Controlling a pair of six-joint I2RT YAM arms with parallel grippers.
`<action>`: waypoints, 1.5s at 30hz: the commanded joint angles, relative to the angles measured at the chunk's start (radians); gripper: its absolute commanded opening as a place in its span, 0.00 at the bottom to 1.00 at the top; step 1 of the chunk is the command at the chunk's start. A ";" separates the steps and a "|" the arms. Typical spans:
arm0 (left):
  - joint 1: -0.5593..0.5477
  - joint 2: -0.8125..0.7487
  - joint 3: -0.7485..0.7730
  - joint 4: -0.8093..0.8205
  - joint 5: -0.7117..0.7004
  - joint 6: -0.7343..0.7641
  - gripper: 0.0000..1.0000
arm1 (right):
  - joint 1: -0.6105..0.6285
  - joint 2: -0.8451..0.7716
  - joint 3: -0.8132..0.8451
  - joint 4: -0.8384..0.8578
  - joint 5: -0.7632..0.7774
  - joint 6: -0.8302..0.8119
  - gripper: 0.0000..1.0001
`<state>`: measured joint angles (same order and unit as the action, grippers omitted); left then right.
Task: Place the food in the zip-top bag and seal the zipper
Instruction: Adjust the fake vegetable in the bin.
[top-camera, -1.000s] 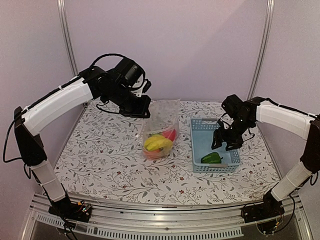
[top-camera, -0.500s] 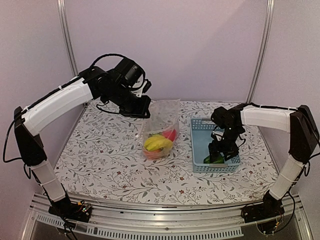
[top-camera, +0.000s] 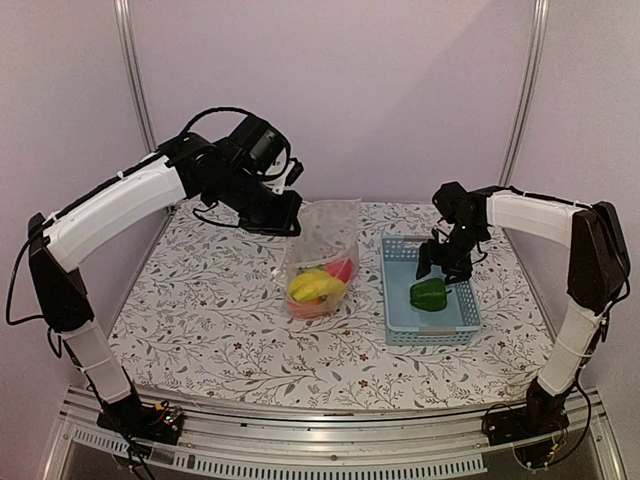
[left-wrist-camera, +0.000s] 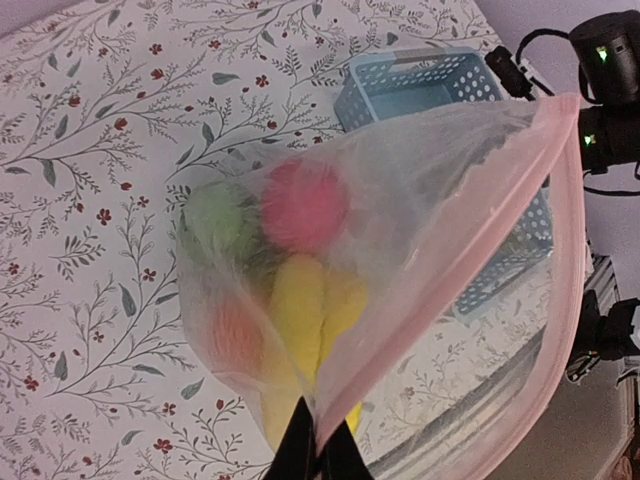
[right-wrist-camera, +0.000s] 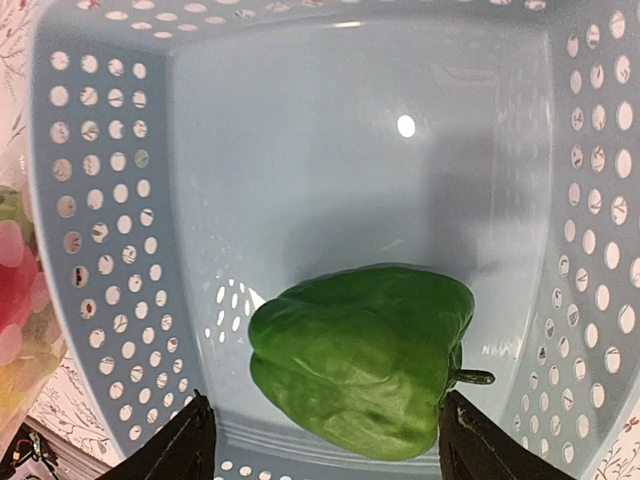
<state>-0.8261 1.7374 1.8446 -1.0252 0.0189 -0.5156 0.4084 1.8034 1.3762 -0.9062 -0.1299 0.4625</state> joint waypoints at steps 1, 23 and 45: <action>0.013 -0.023 -0.016 0.025 0.002 0.008 0.02 | 0.006 -0.059 0.042 -0.004 0.028 -0.032 0.75; 0.014 -0.038 -0.041 0.025 0.044 0.035 0.03 | -0.014 0.078 0.033 0.078 -0.131 -0.166 0.85; 0.014 -0.050 -0.094 0.077 0.074 0.022 0.04 | 0.061 0.050 0.038 -0.134 0.073 -0.196 0.89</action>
<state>-0.8238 1.7000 1.7466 -0.9604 0.0799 -0.4976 0.4541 1.7973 1.3872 -0.9936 -0.1162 0.2619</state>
